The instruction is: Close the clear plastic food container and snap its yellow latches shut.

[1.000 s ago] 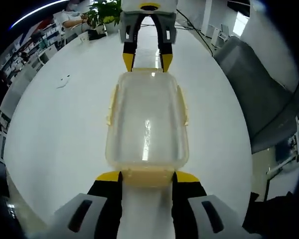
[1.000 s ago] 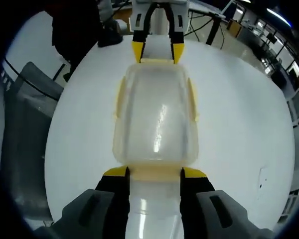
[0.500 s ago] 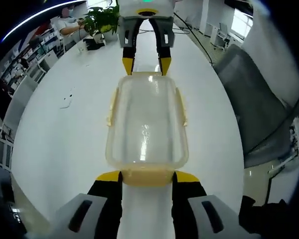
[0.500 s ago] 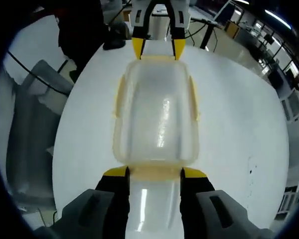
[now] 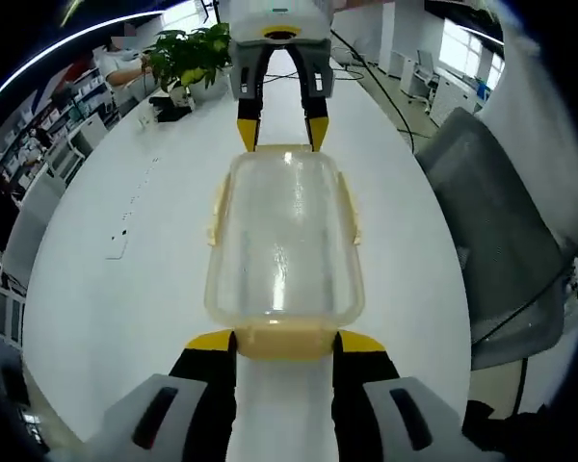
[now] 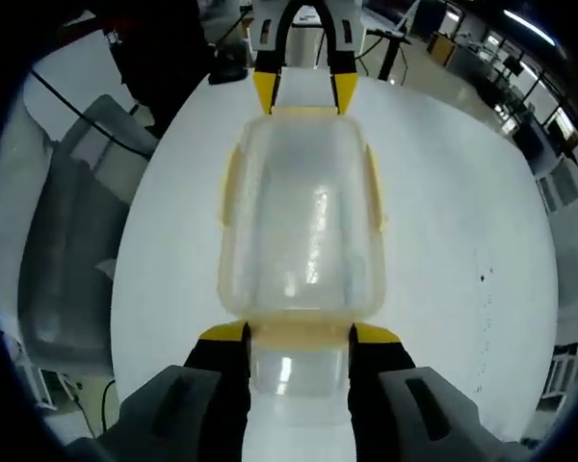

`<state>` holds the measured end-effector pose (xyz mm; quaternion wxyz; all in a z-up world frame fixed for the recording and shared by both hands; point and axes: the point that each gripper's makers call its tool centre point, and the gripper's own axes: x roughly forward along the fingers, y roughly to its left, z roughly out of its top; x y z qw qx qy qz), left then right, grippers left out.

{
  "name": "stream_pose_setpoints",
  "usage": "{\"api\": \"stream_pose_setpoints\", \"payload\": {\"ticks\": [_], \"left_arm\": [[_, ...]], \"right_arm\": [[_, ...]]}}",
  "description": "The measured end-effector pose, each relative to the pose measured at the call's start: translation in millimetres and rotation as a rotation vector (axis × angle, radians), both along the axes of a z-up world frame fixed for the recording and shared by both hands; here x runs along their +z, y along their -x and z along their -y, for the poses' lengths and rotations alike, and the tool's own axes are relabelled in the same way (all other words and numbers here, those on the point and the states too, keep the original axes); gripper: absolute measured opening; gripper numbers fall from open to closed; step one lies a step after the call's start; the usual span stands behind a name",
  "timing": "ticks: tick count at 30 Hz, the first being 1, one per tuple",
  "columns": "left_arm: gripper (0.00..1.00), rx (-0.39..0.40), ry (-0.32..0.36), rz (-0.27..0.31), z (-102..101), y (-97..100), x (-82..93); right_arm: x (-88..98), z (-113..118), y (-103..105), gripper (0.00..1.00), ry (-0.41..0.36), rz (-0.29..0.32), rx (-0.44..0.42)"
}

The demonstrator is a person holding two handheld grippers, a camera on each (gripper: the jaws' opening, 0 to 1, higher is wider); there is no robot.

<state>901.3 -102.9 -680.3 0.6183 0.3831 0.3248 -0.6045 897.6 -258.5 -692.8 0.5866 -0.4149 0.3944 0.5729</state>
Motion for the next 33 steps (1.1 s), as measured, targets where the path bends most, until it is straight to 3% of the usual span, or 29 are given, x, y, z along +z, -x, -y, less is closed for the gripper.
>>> {"api": "stream_pose_setpoints", "payload": {"ticks": [20, 33], "left_arm": [[0.32, -0.039, 0.050, -0.005, 71.2, -9.7, -17.0], [0.32, -0.061, 0.035, 0.011, 89.8, -18.8, -27.5]], "right_arm": [[-14.8, 74.2, 3.2, 0.36, 0.024, -0.009, -0.043], [-24.4, 91.3, -0.5, 0.36, 0.042, -0.015, -0.058]]}}
